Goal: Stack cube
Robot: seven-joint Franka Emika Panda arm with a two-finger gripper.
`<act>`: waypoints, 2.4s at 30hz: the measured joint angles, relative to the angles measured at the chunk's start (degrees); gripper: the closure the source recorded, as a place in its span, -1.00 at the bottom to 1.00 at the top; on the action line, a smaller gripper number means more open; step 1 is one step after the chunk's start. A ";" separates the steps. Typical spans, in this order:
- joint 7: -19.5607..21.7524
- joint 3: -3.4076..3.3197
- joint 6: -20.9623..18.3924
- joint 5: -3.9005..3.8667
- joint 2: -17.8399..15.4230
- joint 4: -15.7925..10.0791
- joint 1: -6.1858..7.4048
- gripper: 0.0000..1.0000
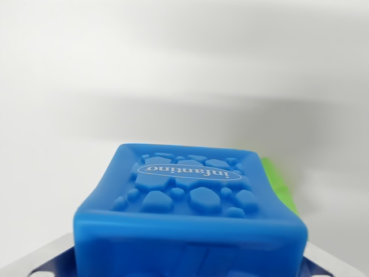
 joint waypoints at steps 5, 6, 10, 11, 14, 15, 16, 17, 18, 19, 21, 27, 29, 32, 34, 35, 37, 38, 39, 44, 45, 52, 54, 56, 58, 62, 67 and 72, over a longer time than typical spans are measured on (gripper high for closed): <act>-3.08 -0.06 0.00 0.15 -1.36 -1.32 -0.36 1.00; -3.76 -0.09 0.00 0.18 -1.65 -1.60 -0.42 1.00; -6.60 -0.26 -0.02 0.34 -2.95 -2.82 -0.63 1.00; -6.94 -0.30 -0.02 0.36 -3.11 -2.96 -0.64 1.00; -9.12 -0.49 -0.06 0.47 -4.10 -3.88 -0.76 1.00; -9.84 -0.56 -0.08 0.50 -4.43 -4.17 -0.81 1.00; -10.53 -0.64 -0.09 0.53 -4.74 -4.46 -0.84 1.00; -11.25 -0.73 -0.11 0.55 -5.07 -4.73 -0.86 1.00; -11.57 -0.78 -0.13 0.57 -5.24 -4.87 -0.87 1.00; -12.38 -0.88 -0.16 0.60 -5.61 -5.20 -0.89 1.00; -13.82 -1.08 -0.21 0.65 -6.25 -5.78 -0.91 1.00; -17.54 -1.63 -0.40 0.72 -7.97 -7.26 -0.96 1.00; -18.85 -1.85 -0.48 0.73 -8.63 -7.78 -0.96 1.00; -20.80 -2.21 -0.64 0.74 -9.58 -8.57 -0.97 1.00; -21.84 -2.40 -0.73 0.74 -10.07 -8.96 -0.97 1.00; -22.56 -2.54 -0.80 0.74 -10.40 -9.23 -0.97 1.00; -23.97 -2.82 -0.97 0.74 -11.15 -9.84 -0.97 1.00; -24.35 -2.89 -1.02 0.74 -11.34 -9.97 -0.97 1.00; -24.98 -3.01 -1.10 0.74 -11.68 -10.21 -0.97 1.00; -28.12 -3.62 -1.49 0.73 -13.23 -11.40 -0.97 1.00; -28.77 -3.75 -1.58 0.73 -13.53 -11.62 -0.97 1.00; -31.10 -4.25 -0.99 0.66 -14.07 -12.75 -0.97 1.00; -31.17 -4.25 0.33 0.66 -12.56 -12.79 -0.97 1.00; -31.20 -4.25 1.66 0.66 -10.93 -12.83 -0.97 1.00; -31.21 -4.25 2.95 0.66 -9.65 -12.92 -0.97 1.00; -31.24 -4.25 4.90 0.66 -8.09 -13.12 -0.97 1.00; -31.28 -4.25 7.59 0.66 -5.44 -13.19 -0.97 1.00; -31.31 -4.25 10.05 0.66 -2.90 -13.18 -0.97 1.00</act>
